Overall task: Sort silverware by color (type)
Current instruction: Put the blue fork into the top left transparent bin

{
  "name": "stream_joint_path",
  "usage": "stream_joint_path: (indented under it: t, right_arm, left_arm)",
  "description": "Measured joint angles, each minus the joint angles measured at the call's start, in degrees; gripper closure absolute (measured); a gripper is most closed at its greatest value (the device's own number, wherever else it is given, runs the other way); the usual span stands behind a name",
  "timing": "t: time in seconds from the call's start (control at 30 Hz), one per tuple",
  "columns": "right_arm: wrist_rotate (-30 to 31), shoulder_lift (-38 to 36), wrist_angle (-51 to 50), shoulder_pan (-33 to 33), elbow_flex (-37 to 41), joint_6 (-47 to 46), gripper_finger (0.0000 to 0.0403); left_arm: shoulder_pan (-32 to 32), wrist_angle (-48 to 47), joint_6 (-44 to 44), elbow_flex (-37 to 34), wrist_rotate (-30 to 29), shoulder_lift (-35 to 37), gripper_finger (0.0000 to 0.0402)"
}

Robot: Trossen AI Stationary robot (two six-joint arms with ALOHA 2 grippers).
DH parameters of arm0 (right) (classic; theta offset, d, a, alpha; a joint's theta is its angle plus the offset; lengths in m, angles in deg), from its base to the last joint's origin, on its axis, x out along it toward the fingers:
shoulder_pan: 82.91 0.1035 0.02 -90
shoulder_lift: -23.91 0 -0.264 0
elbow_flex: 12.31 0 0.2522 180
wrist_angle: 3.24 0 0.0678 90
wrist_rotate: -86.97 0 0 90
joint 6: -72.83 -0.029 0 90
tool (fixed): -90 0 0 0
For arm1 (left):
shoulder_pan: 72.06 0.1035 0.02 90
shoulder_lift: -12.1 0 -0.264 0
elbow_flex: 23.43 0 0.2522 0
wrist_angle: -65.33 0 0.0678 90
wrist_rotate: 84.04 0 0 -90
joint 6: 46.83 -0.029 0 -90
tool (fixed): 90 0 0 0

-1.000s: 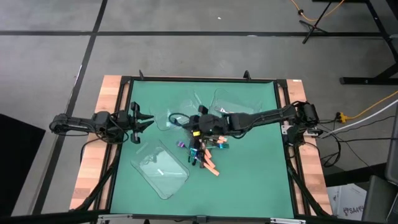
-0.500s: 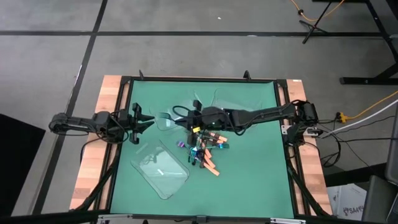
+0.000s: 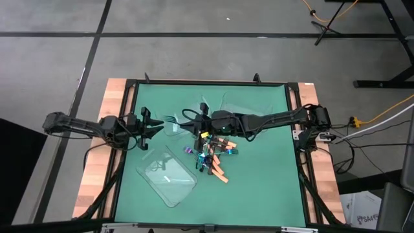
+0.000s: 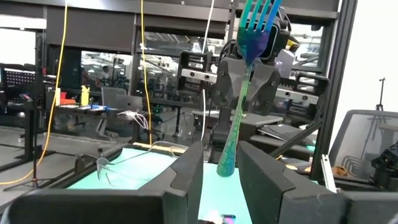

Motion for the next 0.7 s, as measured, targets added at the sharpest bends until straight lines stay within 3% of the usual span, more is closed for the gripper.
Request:
stream_joint_path:
  t: [0.17,0.7]
  right_arm:
    - [0.0,0.0,-0.2,0.0,0.0,0.0,0.0402]
    - [0.0,0.0,-0.6,0.0,0.0,0.0,0.0402]
  left_arm:
    - [0.0,6.5,-1.0,0.9,1.0,-5.6,0.0309]
    - [0.0,6.8,-2.0,10.6,1.2,-22.2,0.0309]
